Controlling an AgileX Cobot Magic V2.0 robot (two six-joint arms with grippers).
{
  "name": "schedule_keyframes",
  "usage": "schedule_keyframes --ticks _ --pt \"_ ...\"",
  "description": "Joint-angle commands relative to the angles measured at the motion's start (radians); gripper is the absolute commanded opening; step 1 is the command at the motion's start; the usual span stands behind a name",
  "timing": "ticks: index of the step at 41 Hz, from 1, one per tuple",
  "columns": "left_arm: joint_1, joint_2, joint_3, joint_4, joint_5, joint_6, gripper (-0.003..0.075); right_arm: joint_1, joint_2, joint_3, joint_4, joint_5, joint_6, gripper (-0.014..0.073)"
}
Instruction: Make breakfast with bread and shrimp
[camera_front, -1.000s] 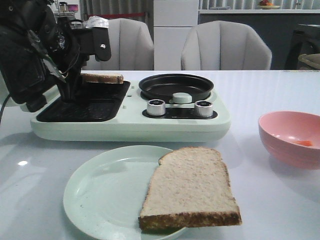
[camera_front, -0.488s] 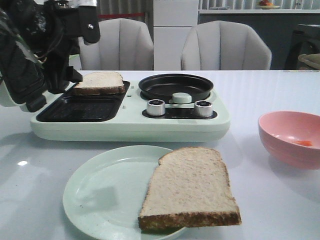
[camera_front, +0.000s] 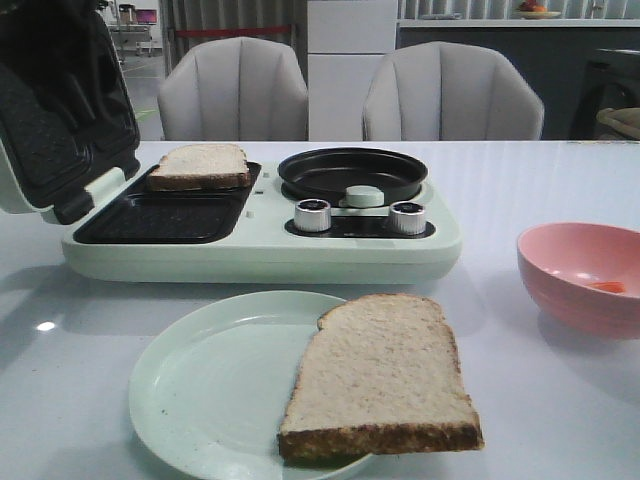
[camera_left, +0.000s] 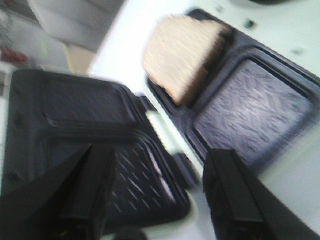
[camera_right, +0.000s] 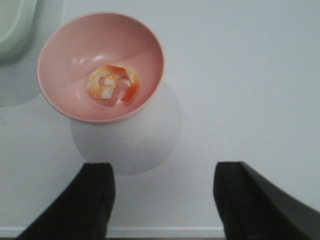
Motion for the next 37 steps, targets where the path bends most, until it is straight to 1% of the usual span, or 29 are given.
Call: schedule_keyframes --ticks 1,3,6,9,10,19,26,30,37 --pt "-0.064 -0.08 -0.022 -0.251 0.09 0.116 0.0436 0.0 0.0 -0.034 -0.014 -0.066 -0.007 0.0535" --pt "-0.074 -0.107 -0.02 -0.373 0.084 0.152 0.0435 0.0 0.0 -0.034 -0.014 -0.066 -0.007 0.0535" --pt "-0.077 -0.17 -0.01 -0.601 0.069 0.261 0.0435 0.0 0.0 -0.034 -0.014 -0.066 -0.007 0.0535" --pt "-0.073 -0.235 0.018 -0.757 0.059 0.331 0.0435 0.0 0.0 -0.034 -0.014 -0.066 -0.007 0.0535" --pt "-0.073 -0.263 0.029 -0.783 0.051 0.346 0.0436 0.0 0.0 -0.034 -0.014 -0.066 -0.007 0.0535" --pt "-0.073 -0.534 0.159 -0.963 0.03 0.348 0.0435 0.0 0.0 -0.034 -0.014 -0.066 -0.007 0.0535" --pt "-0.075 -0.769 0.253 -1.061 0.017 0.348 0.0435 0.0 0.0 -0.034 -0.014 -0.067 -0.007 0.0535" --pt "-0.075 -0.899 0.293 -1.071 0.017 0.348 0.0435 0.0 0.0 -0.034 -0.013 -0.072 -0.007 0.0535" --pt "-0.075 -1.047 0.346 -1.071 0.017 0.348 0.0436 0.0 0.0 -0.034 -0.005 -0.079 -0.007 0.0535"
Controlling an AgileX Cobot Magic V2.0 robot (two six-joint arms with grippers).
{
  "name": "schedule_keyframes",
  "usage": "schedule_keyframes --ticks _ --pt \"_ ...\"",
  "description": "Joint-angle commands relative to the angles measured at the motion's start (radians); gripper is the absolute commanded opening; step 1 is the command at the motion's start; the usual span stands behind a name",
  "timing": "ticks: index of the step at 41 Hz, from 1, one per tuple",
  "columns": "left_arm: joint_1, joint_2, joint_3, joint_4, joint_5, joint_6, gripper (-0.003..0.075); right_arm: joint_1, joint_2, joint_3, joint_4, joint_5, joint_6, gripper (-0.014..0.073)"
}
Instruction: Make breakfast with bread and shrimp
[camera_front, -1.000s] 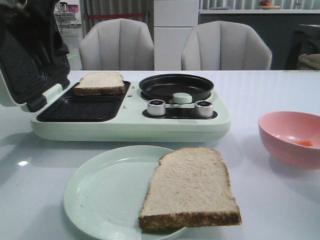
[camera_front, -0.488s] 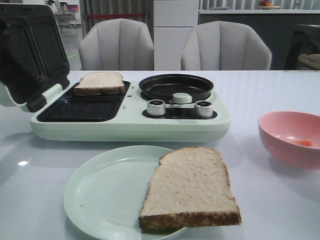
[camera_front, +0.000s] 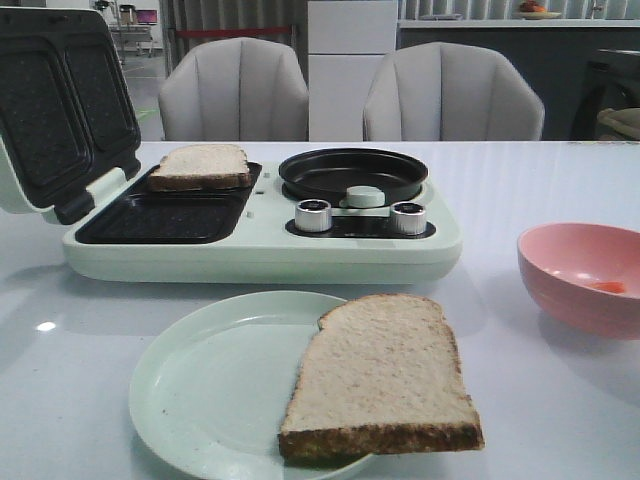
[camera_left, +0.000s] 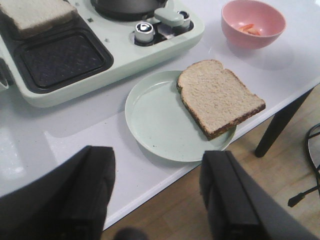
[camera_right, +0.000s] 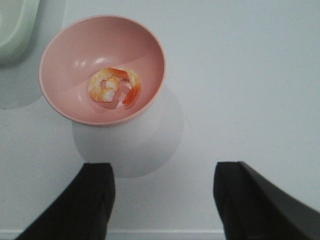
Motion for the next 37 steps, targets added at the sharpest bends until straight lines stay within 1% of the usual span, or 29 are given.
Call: schedule_keyframes --ticks 1,5,8,12,16,21,25,28,33,37 --pt "-0.008 -0.062 -0.005 -0.005 -0.062 0.001 0.0436 0.0 0.0 -0.034 -0.005 -0.069 -0.007 0.0535" --pt "-0.008 -0.096 0.008 -0.005 -0.062 0.001 0.0436 0.0 0.001 -0.033 0.003 -0.068 -0.007 0.0535" --pt "-0.008 -0.1 0.008 -0.005 -0.062 0.001 0.0435 0.0 0.002 -0.032 0.052 -0.072 -0.007 0.0535" --pt "-0.008 -0.1 0.008 -0.005 -0.083 0.001 0.0436 0.001 0.02 -0.032 0.202 -0.049 -0.008 0.0528" --pt "-0.008 -0.1 0.008 -0.005 -0.115 0.001 0.0436 0.028 0.074 -0.032 0.363 -0.006 -0.078 0.05" --pt "-0.008 -0.1 0.008 -0.005 -0.154 0.001 0.0436 0.098 0.173 -0.032 0.548 0.001 -0.198 0.0463" --pt "-0.008 -0.1 0.008 -0.005 -0.157 0.001 0.0436 0.166 0.264 -0.032 0.665 -0.033 -0.277 0.0465" --pt "-0.008 -0.1 0.008 -0.005 -0.157 0.001 0.0436 0.21 0.338 -0.034 0.723 -0.074 -0.314 0.0465" --pt "-0.008 -0.1 0.008 -0.005 -0.157 0.001 0.0436 0.285 0.46 -0.041 0.789 -0.153 -0.34 0.0467" --pt "-0.008 -0.1 0.008 -0.006 -0.157 0.001 0.0436 0.33 0.536 -0.066 0.81 -0.16 -0.355 0.0467"
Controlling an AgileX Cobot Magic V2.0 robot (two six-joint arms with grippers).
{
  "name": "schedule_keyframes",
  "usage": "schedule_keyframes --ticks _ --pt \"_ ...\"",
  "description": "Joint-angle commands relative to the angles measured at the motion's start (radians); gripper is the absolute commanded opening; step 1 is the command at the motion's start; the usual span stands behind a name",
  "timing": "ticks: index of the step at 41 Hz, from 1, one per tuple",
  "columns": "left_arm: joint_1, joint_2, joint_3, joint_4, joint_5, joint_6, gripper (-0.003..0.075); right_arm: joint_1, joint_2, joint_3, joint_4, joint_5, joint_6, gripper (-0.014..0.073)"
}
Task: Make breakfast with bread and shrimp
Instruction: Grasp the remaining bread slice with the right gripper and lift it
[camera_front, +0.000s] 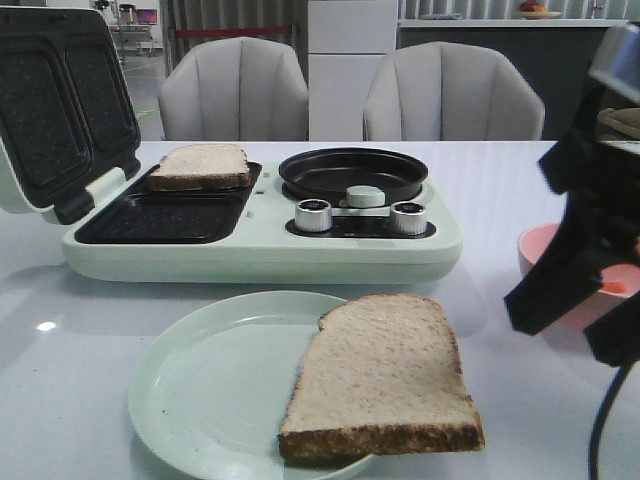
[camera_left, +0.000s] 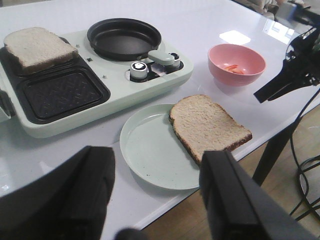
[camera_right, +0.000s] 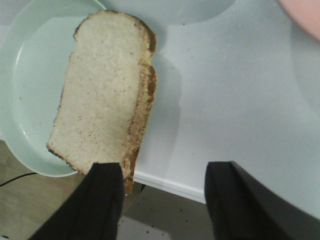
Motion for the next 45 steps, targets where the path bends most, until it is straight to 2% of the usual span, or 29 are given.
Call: schedule_keyframes --ticks 1,8,26,35,38,45 --pt "-0.008 0.009 -0.029 -0.004 -0.089 0.001 0.0435 0.042 0.056 -0.057 0.053 -0.043 -0.028 0.0467" --pt "-0.008 0.009 -0.029 -0.004 -0.089 0.001 0.0436 0.084 0.18 -0.139 0.056 -0.017 -0.028 0.0467" --pt "-0.008 0.009 -0.029 -0.004 -0.087 0.001 0.0436 0.085 0.389 -0.3 0.056 0.092 -0.031 0.0467" --pt "-0.008 0.009 -0.029 -0.004 -0.085 0.001 0.0436 0.085 0.431 -0.345 0.059 0.146 -0.032 0.0461" --pt "-0.008 0.009 -0.029 -0.004 -0.085 0.001 0.0436 0.085 0.432 -0.345 0.059 0.146 -0.032 0.0423" --pt "-0.008 0.009 -0.029 -0.004 -0.085 0.001 0.0436 0.085 0.432 -0.345 0.058 0.151 -0.032 0.0213"
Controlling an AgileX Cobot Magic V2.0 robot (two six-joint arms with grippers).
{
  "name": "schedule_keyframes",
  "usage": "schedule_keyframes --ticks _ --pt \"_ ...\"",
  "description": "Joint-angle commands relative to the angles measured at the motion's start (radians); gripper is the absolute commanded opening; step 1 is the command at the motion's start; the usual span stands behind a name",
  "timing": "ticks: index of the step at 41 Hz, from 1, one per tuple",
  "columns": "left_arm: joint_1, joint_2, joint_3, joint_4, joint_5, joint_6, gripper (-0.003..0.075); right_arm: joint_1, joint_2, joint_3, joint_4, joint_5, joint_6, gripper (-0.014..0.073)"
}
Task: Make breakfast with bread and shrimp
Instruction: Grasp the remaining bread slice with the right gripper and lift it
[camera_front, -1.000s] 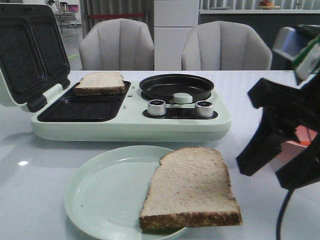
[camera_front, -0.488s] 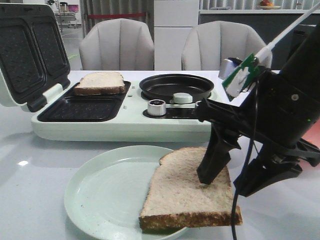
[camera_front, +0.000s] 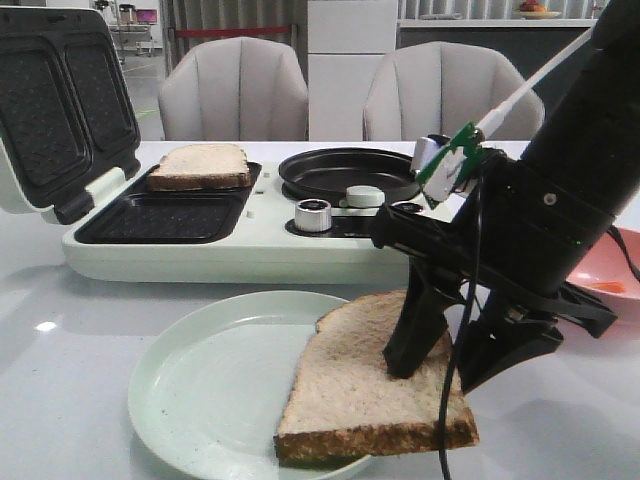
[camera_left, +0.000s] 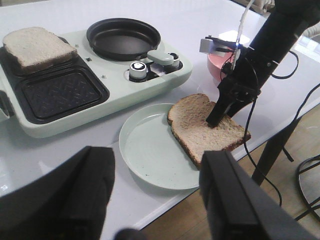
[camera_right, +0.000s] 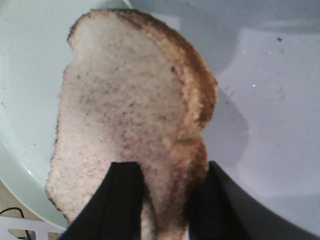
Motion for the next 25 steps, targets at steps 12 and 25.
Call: schedule_keyframes --ticks 12,25 --pt "-0.008 0.009 -0.029 0.0 -0.085 0.0 0.0436 0.002 -0.069 -0.024 0.02 0.059 -0.011 0.0081" --pt "-0.008 0.009 -0.029 0.008 -0.085 0.0 0.0436 0.002 -0.242 -0.024 0.015 0.082 -0.011 0.0081"
